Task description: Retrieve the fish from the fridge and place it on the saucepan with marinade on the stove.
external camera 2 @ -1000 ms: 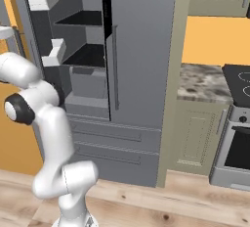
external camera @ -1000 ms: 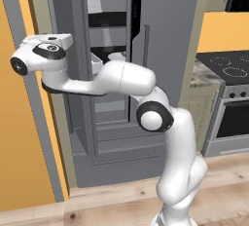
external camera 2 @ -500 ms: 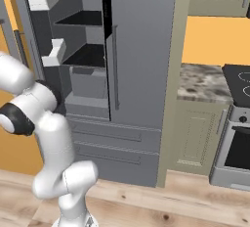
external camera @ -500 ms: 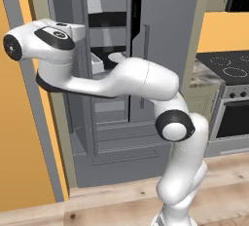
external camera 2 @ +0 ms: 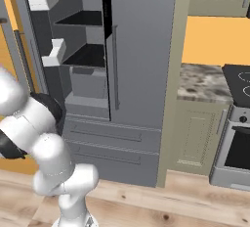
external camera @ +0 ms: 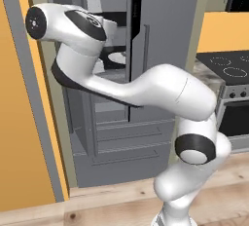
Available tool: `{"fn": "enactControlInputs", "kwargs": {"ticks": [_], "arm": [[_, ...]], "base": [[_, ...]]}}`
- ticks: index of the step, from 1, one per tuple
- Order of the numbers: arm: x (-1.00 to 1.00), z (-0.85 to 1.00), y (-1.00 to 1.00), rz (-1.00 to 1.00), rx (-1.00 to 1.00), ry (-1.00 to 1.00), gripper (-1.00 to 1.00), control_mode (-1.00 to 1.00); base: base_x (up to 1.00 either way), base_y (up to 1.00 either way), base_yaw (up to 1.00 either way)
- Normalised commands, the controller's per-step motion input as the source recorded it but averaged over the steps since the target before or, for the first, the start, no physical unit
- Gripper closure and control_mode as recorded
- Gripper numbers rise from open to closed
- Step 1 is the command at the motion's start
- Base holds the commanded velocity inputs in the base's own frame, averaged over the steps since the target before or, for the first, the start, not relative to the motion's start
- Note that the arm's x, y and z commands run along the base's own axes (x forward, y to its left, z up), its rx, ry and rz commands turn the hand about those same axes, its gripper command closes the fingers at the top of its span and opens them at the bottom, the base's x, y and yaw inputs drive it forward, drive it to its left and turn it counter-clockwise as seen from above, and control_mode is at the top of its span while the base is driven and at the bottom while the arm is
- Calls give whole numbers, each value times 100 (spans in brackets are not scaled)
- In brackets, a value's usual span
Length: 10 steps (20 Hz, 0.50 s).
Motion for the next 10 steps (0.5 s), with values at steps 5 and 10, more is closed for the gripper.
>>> {"fn": "enactControlInputs", "kwargs": {"ticks": [5, 10], "arm": [[2, 0, -100, 23, 20, 2, -100, -100], [16, 0, -100, 26, 21, 1, -100, -100]], "base": [[0, 0, 0], [0, 0, 0]]}}
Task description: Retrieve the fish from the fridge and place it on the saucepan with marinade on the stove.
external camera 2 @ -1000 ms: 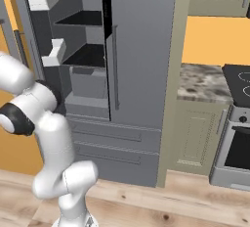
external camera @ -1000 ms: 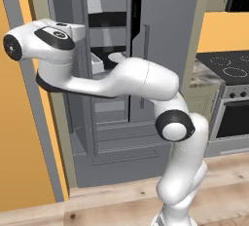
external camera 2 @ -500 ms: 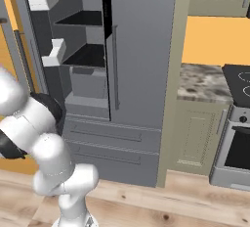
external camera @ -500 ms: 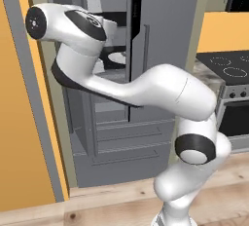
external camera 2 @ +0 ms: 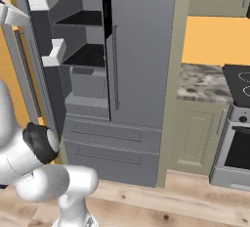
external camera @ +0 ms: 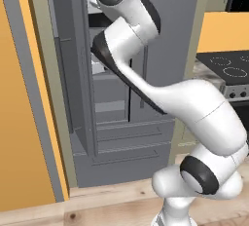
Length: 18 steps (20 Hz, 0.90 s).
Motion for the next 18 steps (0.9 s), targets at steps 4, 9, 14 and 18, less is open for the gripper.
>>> {"fn": "enactControlInputs", "kwargs": {"ticks": [4, 9, 14, 18], "arm": [[5, -4, -100, 35, 15, 0, -100, -100], [8, -19, -100, 37, 8, 0, -100, -100], [32, -51, -79, 47, 0, 0, -100, -100], [11, -41, -54, 60, 0, -10, -100, -100]], "base": [[0, 0, 0], [0, 0, 0], [0, 0, 0], [0, 0, 0]]}}
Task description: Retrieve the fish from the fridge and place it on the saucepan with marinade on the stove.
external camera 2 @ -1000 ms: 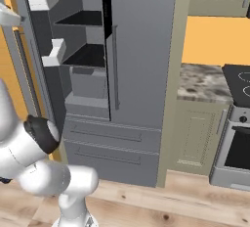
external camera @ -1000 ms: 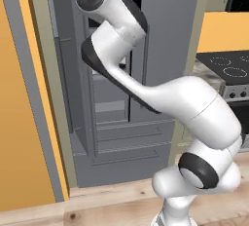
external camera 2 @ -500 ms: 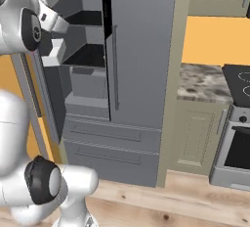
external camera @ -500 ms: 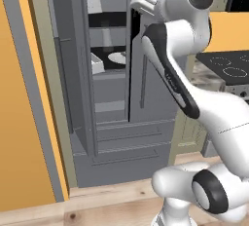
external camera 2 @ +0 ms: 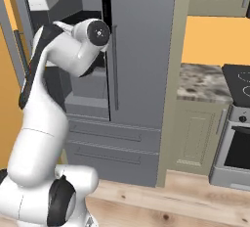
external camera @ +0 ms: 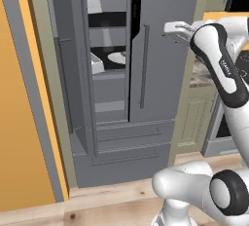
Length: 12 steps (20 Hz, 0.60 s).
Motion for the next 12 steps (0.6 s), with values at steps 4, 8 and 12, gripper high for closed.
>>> {"fn": "enactControlInputs", "kwargs": {"ticks": [4, 8, 12], "arm": [[-3, -43, -24, 47, -4, -30, -100, -100], [-4, -48, -3, 29, -16, -33, -100, -100], [-1, -38, 3, -5, -16, -15, -100, -100]], "base": [[0, 0, 0], [0, 0, 0], [0, 0, 0]]}}
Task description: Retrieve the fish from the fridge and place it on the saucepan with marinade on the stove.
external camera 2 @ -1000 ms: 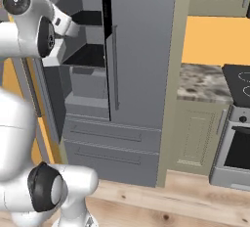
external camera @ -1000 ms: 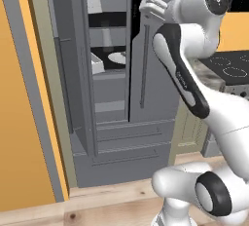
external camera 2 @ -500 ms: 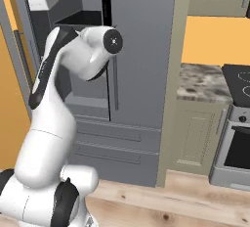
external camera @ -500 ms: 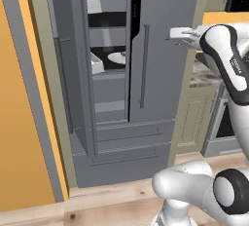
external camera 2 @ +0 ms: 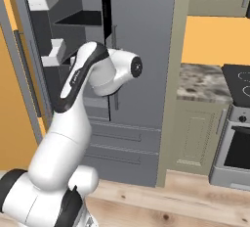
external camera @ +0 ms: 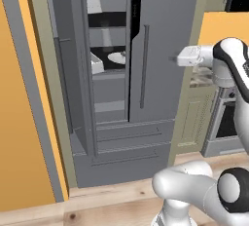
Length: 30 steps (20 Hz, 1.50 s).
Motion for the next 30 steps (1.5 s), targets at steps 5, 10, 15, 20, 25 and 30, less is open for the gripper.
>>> {"fn": "enactControlInputs", "kwargs": {"ticks": [5, 10, 15, 20, 25, 30], "arm": [[0, -23, 1, -40, -9, -2, -100, -100], [0, -15, 0, -55, -6, -3, -100, -100], [5, -20, 3, -60, -4, -7, -100, -100], [34, 0, 21, -28, 0, -16, -100, -100], [26, 0, -3, -6, 0, -15, -100, -100], [16, 0, -4, 10, 0, -19, -100, -100]], "base": [[0, 0, 0], [0, 0, 0], [0, 0, 0], [0, 0, 0], [0, 0, 0], [0, 0, 0]]}}
